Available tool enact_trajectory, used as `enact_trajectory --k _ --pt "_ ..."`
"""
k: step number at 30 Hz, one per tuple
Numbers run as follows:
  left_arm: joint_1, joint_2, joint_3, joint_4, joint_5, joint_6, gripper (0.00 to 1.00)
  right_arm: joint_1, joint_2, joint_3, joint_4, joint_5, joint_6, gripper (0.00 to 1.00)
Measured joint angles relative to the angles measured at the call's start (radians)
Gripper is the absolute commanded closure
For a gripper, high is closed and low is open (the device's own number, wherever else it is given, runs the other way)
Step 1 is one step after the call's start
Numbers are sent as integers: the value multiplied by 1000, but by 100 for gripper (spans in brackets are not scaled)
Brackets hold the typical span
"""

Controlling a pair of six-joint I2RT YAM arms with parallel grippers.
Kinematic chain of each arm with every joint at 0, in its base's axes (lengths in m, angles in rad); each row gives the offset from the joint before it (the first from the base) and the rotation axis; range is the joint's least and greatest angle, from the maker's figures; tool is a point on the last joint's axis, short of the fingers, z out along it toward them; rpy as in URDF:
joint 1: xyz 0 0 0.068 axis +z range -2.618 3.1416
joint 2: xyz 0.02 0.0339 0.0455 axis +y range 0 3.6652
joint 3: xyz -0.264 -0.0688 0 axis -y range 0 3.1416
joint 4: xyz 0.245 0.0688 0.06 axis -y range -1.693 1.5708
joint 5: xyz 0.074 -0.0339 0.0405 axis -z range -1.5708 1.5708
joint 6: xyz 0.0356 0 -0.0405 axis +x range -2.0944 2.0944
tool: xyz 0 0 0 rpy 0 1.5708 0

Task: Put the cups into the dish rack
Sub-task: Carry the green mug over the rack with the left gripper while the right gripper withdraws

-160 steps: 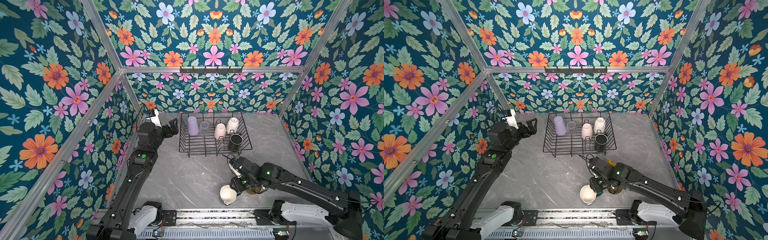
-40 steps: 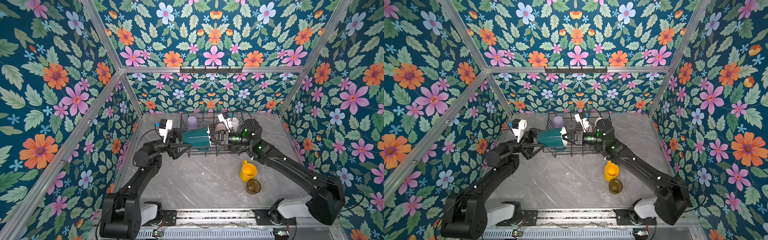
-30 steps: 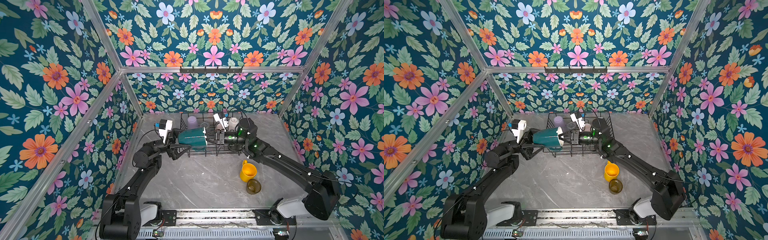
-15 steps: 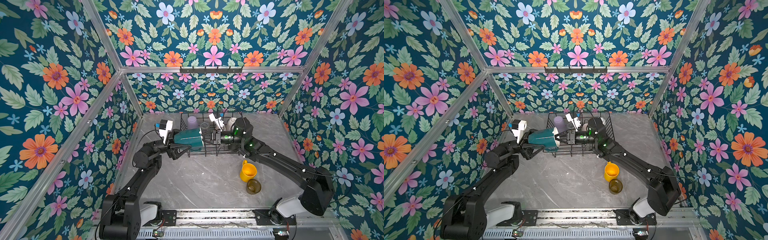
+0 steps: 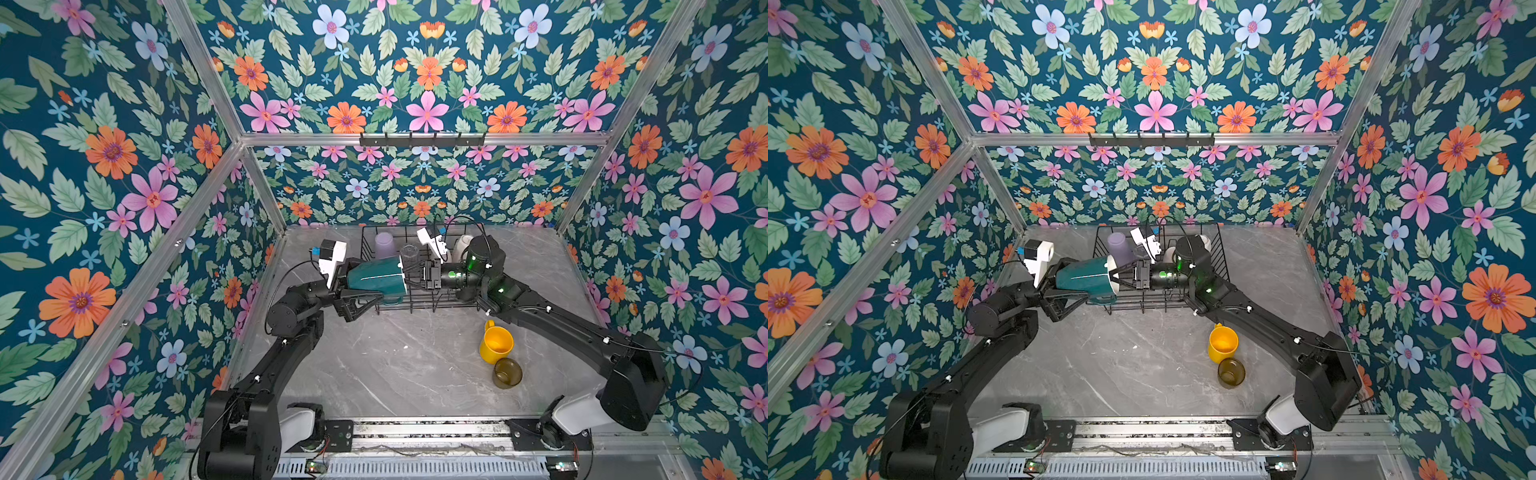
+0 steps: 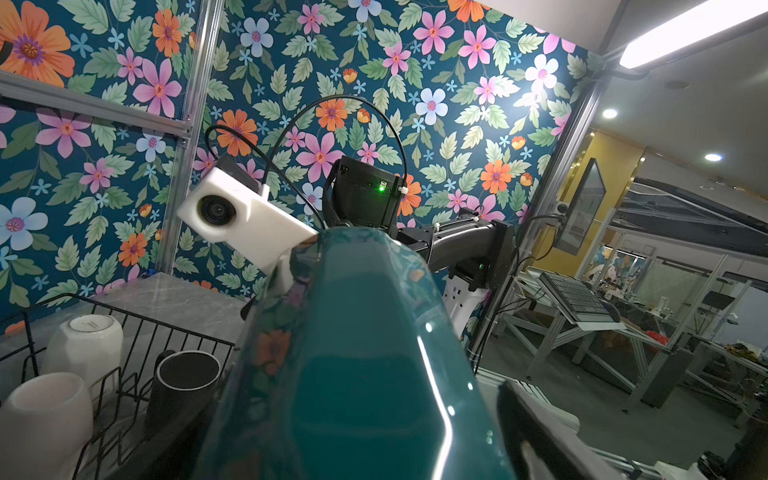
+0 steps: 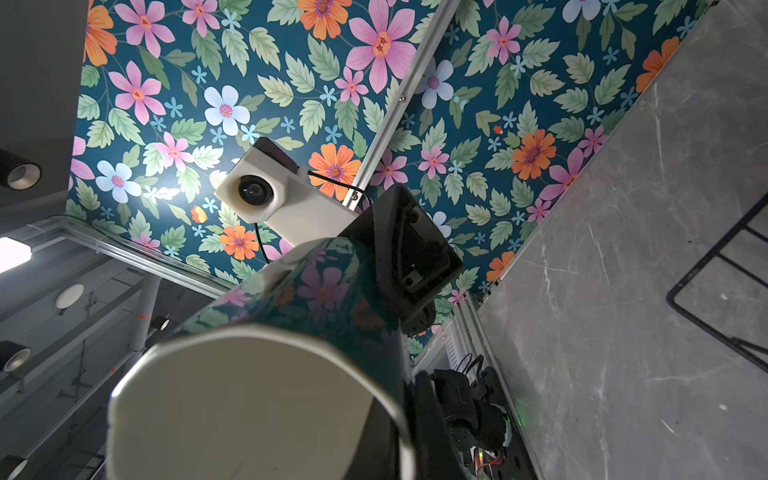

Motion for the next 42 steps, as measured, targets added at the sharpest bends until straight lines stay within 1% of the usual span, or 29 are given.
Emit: enact_trajectory --k 5,8,10,14,19,21,23,25,29,31,32,35,37,39,41,42 --pt "0 0 0 0 0 0 8 1 0 -1 -1 -4 4 100" --pt "0 0 0 0 0 0 15 1 0 0 -1 -6 9 100" --pt "2 0 0 0 0 1 21 1 0 0 -1 -7 11 100" --pt "2 0 0 -5 -3 1 40 1 1 0 -3 -7 14 100" --pt "2 5 5 -11 2 1 68 0 -3 -8 -6 -1 15 99" --pt "2 6 8 -14 6 0 79 0 -11 -10 -14 5 14 93" --pt "1 6 11 -13 9 -1 91 1 -18 -12 -21 14 10 85" --pt "1 7 13 -14 15 -3 99 1 -26 -15 -24 23 10 77" --pt "0 10 28 -16 32 -3 100 -3 -66 -26 -53 52 -11 56" --pt "0 11 40 -32 37 0 100 -8 -102 -34 -100 78 -39 48" --pt "0 11 47 -52 38 7 100 -12 -123 -40 -123 94 -53 45" --pt "1 -6 66 -177 33 77 100 -29 -199 -68 -212 158 -104 35" --pt "1 -34 86 -330 19 177 100 -41 -256 -92 -285 227 -141 27" --pt "0 -77 132 -581 -20 343 100 -47 -315 -115 -368 306 -177 22" --pt "0 -115 208 -887 -101 548 100 -49 -381 -143 -440 379 -212 17" --pt "-1 -124 238 -992 -137 624 100 -51 -410 -157 -470 413 -226 16"
